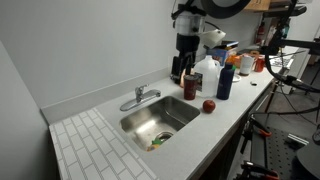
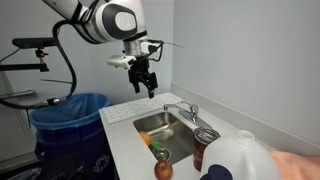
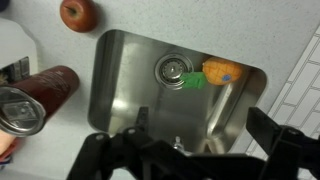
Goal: Move the tap to the right side of the sink
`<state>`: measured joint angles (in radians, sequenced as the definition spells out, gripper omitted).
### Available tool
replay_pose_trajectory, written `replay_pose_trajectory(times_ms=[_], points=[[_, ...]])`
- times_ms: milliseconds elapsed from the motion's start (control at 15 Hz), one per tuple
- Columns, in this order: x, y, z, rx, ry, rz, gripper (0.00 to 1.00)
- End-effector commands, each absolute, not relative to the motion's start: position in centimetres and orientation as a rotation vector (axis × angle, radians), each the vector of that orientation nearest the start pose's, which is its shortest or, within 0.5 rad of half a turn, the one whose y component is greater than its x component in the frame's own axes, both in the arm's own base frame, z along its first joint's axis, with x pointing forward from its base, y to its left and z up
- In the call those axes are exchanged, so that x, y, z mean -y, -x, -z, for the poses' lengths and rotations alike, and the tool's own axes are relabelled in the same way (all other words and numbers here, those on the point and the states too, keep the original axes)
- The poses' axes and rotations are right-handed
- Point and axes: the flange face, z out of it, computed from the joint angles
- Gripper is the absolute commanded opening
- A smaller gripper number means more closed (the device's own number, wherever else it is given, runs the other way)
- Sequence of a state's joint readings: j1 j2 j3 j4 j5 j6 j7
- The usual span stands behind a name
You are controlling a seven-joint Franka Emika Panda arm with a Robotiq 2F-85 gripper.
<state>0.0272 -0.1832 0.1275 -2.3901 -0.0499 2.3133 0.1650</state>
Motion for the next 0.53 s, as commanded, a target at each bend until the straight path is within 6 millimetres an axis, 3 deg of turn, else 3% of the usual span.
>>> replay_pose_trajectory(times_ms=[0,467], points=[[-9.9,-52.0,-38.2,0.152,3.142,0.199,1.00],[-11.3,-56.1,-35.5,0.321,3.099,0.217,1.00]])
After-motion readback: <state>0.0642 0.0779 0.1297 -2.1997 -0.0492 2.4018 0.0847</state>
